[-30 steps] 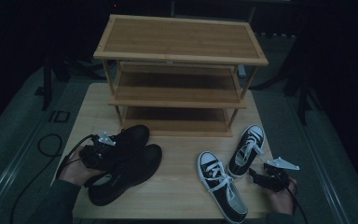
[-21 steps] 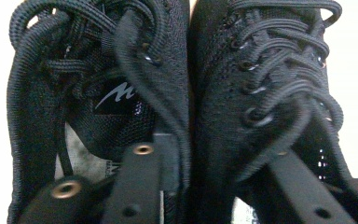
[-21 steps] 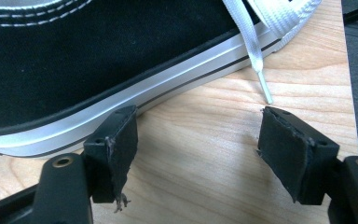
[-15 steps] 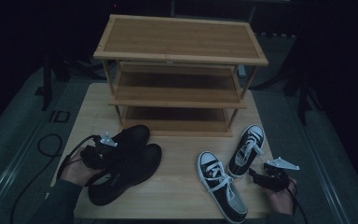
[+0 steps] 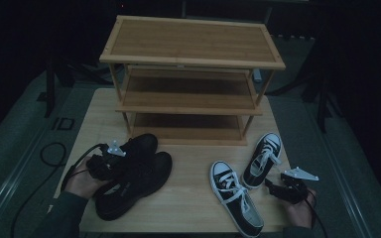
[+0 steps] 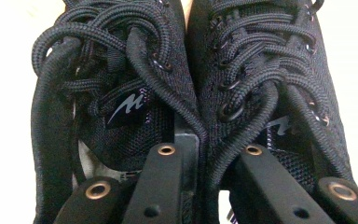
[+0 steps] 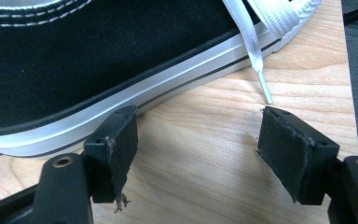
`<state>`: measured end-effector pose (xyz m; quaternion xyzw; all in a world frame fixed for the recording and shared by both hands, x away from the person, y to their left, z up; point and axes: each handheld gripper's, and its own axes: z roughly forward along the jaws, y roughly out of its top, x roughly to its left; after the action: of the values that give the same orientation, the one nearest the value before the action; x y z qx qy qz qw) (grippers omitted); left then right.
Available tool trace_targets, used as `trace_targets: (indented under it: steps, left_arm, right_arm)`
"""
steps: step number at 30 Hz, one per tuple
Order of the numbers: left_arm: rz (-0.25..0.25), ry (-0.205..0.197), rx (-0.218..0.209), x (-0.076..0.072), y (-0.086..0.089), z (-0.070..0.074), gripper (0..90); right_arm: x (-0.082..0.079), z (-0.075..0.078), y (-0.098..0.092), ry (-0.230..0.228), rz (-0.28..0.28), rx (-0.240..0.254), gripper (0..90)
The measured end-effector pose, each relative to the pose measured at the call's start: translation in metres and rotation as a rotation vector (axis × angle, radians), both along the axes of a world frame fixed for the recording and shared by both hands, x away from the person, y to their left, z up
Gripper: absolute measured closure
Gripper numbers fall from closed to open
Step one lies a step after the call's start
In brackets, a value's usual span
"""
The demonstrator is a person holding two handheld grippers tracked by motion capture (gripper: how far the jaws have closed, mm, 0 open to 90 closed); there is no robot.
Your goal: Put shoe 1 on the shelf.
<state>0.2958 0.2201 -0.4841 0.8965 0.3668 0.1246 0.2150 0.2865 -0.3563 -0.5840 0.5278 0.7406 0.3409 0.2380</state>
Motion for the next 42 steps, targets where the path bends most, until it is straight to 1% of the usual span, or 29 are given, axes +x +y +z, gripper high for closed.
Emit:
trace_targets:
  steps: [6,9,16,19,23,33,36,42]
  left_arm:
    - [-0.009,0.003,-0.013,0.000,-0.003,0.001,85.4]
    - [-0.023,0.001,-0.014,0.000,-0.005,0.002,85.4]
    - [-0.029,-0.001,-0.017,0.002,-0.011,0.003,85.3]
    - [-0.033,-0.016,-0.014,0.002,-0.015,0.004,85.3]
    - [-0.039,-0.007,-0.023,0.005,-0.018,0.005,85.3]
    - [-0.007,-0.015,-0.032,0.012,-0.026,0.006,85.3]
    - [-0.008,-0.029,-0.031,0.013,-0.028,0.006,85.3]
    - [0.002,-0.030,-0.045,0.018,-0.033,0.008,85.3]
  right_arm:
    - [0.000,0.000,0.000,0.000,0.000,0.000,28.0]
    - [0.000,0.000,0.000,0.000,0.000,0.000,28.0]
    - [0.000,0.000,0.000,0.000,0.000,0.000,28.0]
    - [0.000,0.000,0.000,0.000,0.000,0.000,28.0]
    - [0.000,0.000,0.000,0.000,0.000,0.000,28.0]
    - [0.000,0.000,0.000,0.000,0.000,0.000,28.0]
    - [0.000,0.000,0.000,0.000,0.000,0.000,28.0]
    - [0.000,0.000,0.000,0.000,0.000,0.000,28.0]
